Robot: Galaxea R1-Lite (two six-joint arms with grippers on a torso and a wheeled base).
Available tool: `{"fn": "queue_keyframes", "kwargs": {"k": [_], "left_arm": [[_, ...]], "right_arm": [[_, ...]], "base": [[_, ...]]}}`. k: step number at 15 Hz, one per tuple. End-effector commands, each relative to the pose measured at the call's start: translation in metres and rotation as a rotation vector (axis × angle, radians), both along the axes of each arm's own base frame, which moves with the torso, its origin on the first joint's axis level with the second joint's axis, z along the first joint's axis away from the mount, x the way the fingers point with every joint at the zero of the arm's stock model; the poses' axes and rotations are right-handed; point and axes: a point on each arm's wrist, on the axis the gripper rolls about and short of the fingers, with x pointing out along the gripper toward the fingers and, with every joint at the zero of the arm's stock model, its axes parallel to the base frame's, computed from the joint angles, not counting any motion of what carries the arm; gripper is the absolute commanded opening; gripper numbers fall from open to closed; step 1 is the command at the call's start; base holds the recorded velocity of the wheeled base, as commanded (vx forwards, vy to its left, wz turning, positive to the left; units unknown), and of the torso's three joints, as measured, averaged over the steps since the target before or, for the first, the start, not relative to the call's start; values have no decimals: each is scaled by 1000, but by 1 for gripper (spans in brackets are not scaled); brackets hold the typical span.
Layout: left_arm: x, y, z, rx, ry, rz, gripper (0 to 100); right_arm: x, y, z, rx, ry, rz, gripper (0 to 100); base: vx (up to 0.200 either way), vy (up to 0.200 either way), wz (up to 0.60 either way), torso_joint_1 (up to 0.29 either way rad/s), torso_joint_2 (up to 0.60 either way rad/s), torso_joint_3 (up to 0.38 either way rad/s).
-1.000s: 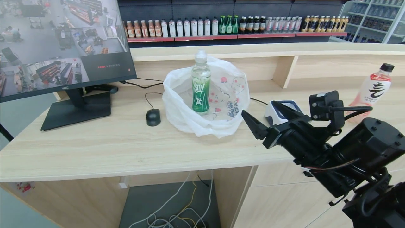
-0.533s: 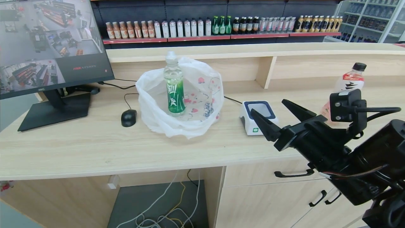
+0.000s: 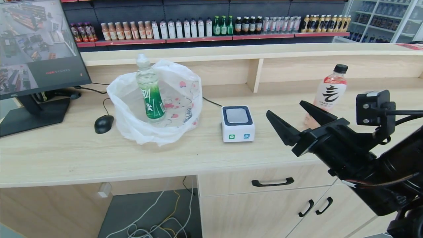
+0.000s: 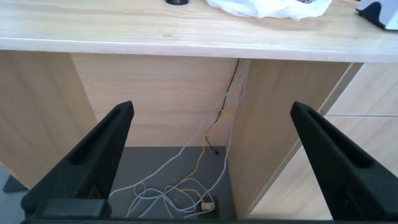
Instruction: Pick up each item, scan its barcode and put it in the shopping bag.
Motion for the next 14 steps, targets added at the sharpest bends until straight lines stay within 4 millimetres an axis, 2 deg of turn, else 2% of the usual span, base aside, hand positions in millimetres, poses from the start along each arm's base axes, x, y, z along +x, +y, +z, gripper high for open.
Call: {"fn": "queue_keyframes", "kwargs": {"k": [1,12,14], "left_arm": [[0,0,0,-1,0,0,100],[0,0,0,2,0,0,100],[0,0,0,5,0,0,100]], "right_arm": [[-1,-1,0,1,-1,0,100],[-4,-3,3,5,-11,0,100],[-3,-2,-2,-9,8,-1,100]], "base": [[0,-200,0,2,-2,7],[0,-200,0,0,4,4],[0,0,0,0,0,0]]}}
